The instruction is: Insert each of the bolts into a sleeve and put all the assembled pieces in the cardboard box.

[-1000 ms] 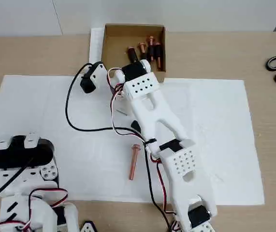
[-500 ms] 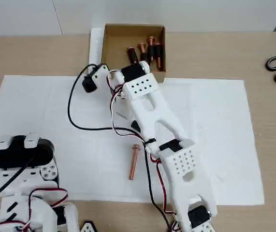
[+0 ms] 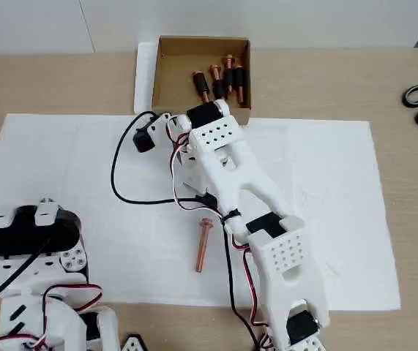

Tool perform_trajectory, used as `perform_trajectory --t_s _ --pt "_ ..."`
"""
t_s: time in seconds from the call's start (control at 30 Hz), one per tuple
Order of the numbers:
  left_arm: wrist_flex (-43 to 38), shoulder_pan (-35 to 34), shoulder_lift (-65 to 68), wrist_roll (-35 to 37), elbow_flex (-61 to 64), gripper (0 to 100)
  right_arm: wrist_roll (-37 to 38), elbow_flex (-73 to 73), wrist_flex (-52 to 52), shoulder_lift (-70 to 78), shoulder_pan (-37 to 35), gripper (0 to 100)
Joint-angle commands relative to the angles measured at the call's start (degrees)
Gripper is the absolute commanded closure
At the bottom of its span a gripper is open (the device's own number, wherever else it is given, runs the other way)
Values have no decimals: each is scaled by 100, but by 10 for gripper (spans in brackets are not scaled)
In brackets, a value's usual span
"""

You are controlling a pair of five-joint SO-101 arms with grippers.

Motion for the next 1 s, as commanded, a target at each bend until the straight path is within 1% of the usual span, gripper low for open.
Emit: perform_trajectory --t_s 0.0,0.13,0.33,0.83,0.9,0.97 --pt "-185 26 -26 0 -57 990 -70 9 48 -453 40 835" --pt "-132 26 -26 0 -57 990 -264 18 75 -462 -40 835" --pt "-132 9 -26 0 -57 990 -308 501 84 -470 -382 835" --pt "-141 18 -26 0 -57 990 -316 695 40 -409 -356 838" --pt "-141 26 -18 0 -57 991 -308 791 31 -409 -356 876" --pt "-123 26 9 9 -57 992 -308 800 31 -409 -286 969"
